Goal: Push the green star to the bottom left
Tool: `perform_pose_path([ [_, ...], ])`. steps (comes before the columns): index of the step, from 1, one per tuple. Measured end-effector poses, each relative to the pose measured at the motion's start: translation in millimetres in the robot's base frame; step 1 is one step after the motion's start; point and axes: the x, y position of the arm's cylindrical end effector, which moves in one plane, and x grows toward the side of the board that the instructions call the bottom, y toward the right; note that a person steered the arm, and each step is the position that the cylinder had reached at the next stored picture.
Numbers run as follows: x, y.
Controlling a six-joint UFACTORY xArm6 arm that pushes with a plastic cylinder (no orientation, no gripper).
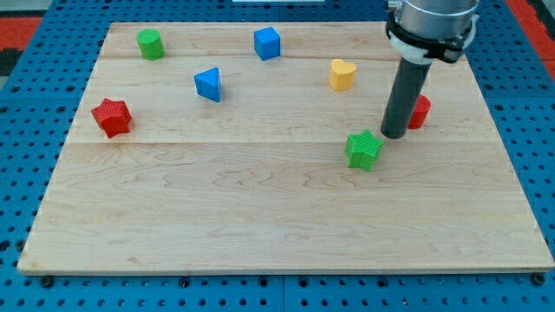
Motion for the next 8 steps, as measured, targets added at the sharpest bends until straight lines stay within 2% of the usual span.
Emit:
perform_pose_path([
  [1,27,0],
  [4,33,-16],
  [6,36,-119],
  [7,32,-99],
  [8,5,-86],
])
